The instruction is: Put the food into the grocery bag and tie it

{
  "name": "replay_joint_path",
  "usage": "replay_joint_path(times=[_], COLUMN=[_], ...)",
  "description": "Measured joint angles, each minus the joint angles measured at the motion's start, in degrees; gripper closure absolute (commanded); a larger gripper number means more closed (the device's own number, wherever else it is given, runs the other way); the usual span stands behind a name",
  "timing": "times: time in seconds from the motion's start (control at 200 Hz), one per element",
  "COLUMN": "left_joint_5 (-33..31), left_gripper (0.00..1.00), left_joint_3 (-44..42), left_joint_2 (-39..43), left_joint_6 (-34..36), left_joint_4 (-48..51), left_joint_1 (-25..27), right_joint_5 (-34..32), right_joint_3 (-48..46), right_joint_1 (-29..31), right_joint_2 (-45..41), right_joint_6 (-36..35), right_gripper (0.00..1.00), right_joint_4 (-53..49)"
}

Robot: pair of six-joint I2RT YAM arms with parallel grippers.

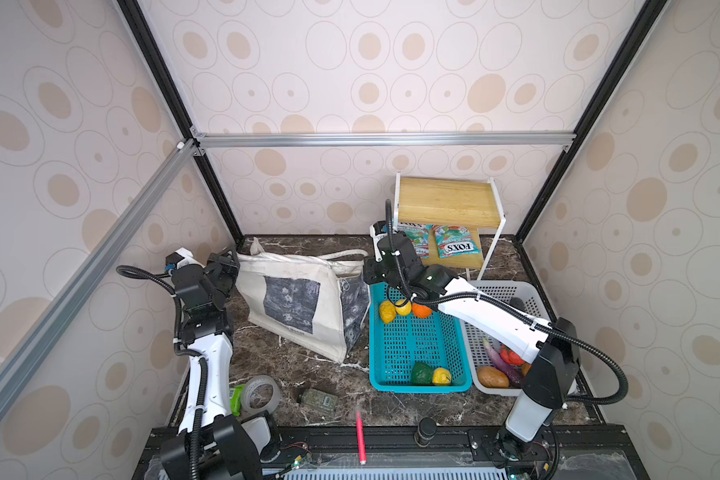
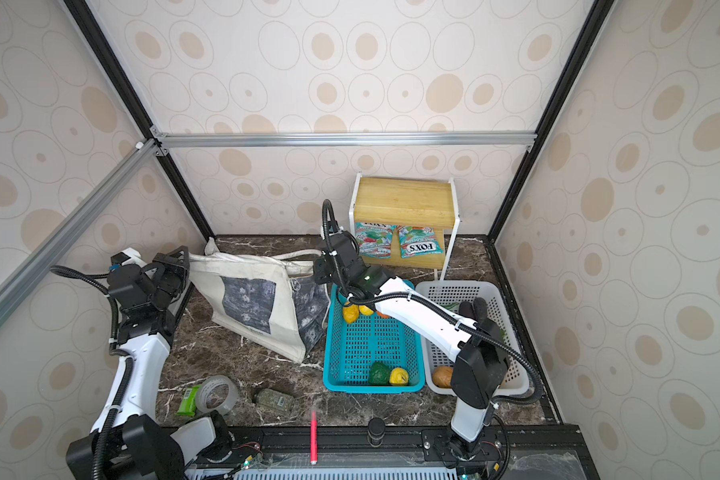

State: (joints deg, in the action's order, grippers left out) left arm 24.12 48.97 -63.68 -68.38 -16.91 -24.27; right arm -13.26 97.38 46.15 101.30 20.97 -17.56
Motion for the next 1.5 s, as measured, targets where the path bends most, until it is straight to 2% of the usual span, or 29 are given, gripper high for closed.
replay_joint_path(times=[0.105, 0.23, 0.365, 0.44, 0.54, 0.725, 0.825, 0.93, 1.075, 1.11, 1.2, 1.36, 1.425, 1.455, 1.49, 1.5], left_joint_5=[-0.5, -1.9, -4.5, -5.2, -5.6, -6.1, -6.3, -7.3, -8.0, -8.0, -8.0, -8.0, -8.0, -8.2, -8.4, -8.5], left_gripper=[1.00, 1.00, 1.00, 1.00, 1.00, 1.00, 1.00, 0.93, 0.84, 0.79, 0.56, 0.44, 0.36, 0.23, 0.17, 0.12], left_joint_3=[0.0, 1.4, 3.7, 4.9, 3.4, -5.5, -7.5, -8.2, -8.2, -8.2, -8.2, -8.1, -7.5, -7.1, -6.5, -6.4], left_joint_2=[-1.1, -3.5, -6.2, -7.7, -8.8, -8.7, -8.3, -7.1, -6.1, -6.0, -5.4, -3.3, -2.6, -2.4, -1.9, -1.7], left_joint_6=[-2.4, -5.4, -7.7, -8.2, -9.1, -9.9, -9.9, -9.9, -9.9, -9.9, -9.9, -8.9, -8.2, -7.8, -7.2, -7.1], left_joint_4=[-2.5, -5.4, -8.3, -9.6, -13.7, -20.6, -22.5, -22.9, -23.0, -22.9, -22.8, -21.8, -20.2, -19.4, -18.1, -17.9], left_joint_1=[-0.5, -0.7, 0.2, 1.2, 3.0, 4.8, 5.1, 5.1, 5.0, 5.0, 5.0, 5.0, 5.0, 5.0, 5.0, 5.0], right_joint_5=[-0.1, -1.3, -2.2, -2.6, -3.7, -4.5, -3.8, -2.8, -3.1, -3.1, -3.0, -2.4, -2.1, -2.0, -2.0, -2.0], right_joint_3=[9.7, 25.5, 46.6, 53.0, 51.5, 33.9, 29.9, 29.4, 29.2, 29.1, 28.2, 26.7, 26.4, 26.2, 25.6, 25.5], right_joint_1=[-0.6, -1.3, -2.2, -2.6, -3.3, -4.3, -4.3, -4.2, -2.9, -2.6, -1.6, 0.2, 0.8, 0.9, 1.1, 1.1], right_joint_2=[5.4, 15.5, 28.1, 31.8, 31.5, 24.2, 22.2, 21.4, 20.5, 20.3, 19.4, 17.1, 15.9, 15.3, 14.5, 14.2], right_joint_6=[-1.8, -4.5, -6.8, -7.4, -7.4, -6.9, -7.0, -8.2, -11.2, -11.9, -13.6, -15.8, -16.2, -16.3, -16.5, -16.6], right_gripper=[1.00, 1.00, 1.00, 1.00, 1.00, 0.98, 0.94, 0.85, 0.78, 0.75, 0.64, 0.50, 0.45, 0.42, 0.40, 0.39], right_joint_4=[-3.1, -8.3, -15.2, -17.7, -18.6, -11.9, -9.5, -8.4, -7.7, -7.6, -7.2, -6.5, -6.4, -6.3, -6.0, -6.0])
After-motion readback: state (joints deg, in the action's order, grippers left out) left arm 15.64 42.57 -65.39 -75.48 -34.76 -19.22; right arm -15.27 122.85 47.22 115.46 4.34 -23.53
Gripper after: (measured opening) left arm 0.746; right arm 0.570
